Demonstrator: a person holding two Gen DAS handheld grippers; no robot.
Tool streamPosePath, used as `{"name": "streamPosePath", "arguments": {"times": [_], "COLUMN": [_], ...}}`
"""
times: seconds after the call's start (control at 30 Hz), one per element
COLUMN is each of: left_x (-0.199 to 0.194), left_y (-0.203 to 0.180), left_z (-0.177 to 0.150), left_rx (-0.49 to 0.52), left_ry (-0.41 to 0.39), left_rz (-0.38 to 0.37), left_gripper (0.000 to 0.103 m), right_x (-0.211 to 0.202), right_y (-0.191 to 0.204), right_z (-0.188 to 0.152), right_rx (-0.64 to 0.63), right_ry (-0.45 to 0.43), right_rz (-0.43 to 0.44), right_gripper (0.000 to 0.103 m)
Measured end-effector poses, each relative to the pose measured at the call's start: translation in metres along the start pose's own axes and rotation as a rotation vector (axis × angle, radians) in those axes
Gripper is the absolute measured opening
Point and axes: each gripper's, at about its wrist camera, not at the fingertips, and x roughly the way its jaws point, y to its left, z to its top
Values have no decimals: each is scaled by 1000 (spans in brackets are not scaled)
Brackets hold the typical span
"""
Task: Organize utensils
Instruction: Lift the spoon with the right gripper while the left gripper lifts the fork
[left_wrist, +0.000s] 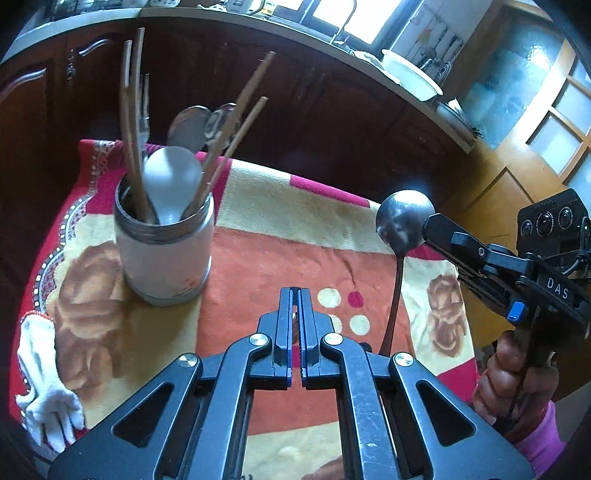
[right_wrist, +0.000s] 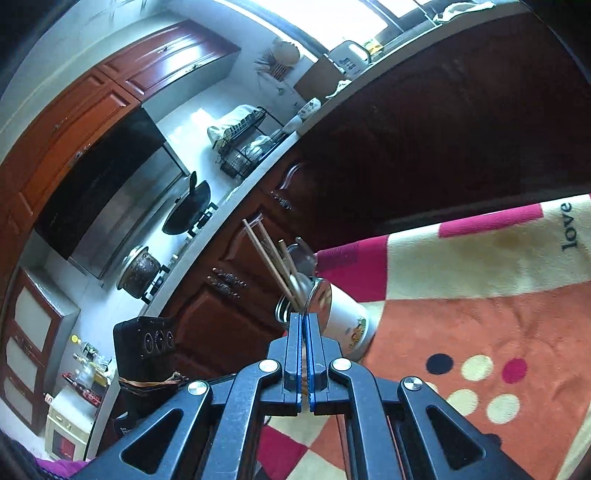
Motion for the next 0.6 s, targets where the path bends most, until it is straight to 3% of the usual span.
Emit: {"name": "streamPosePath", "arguments": {"times": [0.33, 0.6], "left_x": [-30, -46], "left_y": [9, 23], "left_z": [9, 14], "left_rx": [-17, -26], "left_ry": [-38, -61], "left_rz": [-30, -5], "left_gripper": [1, 1], "right_x": [7, 21], "right_y": [28, 39], "right_z": [8, 10], "right_rx": [-46, -76], "right_ry": [7, 17], "right_rz": [26, 30], "right_gripper": [2, 2]}}
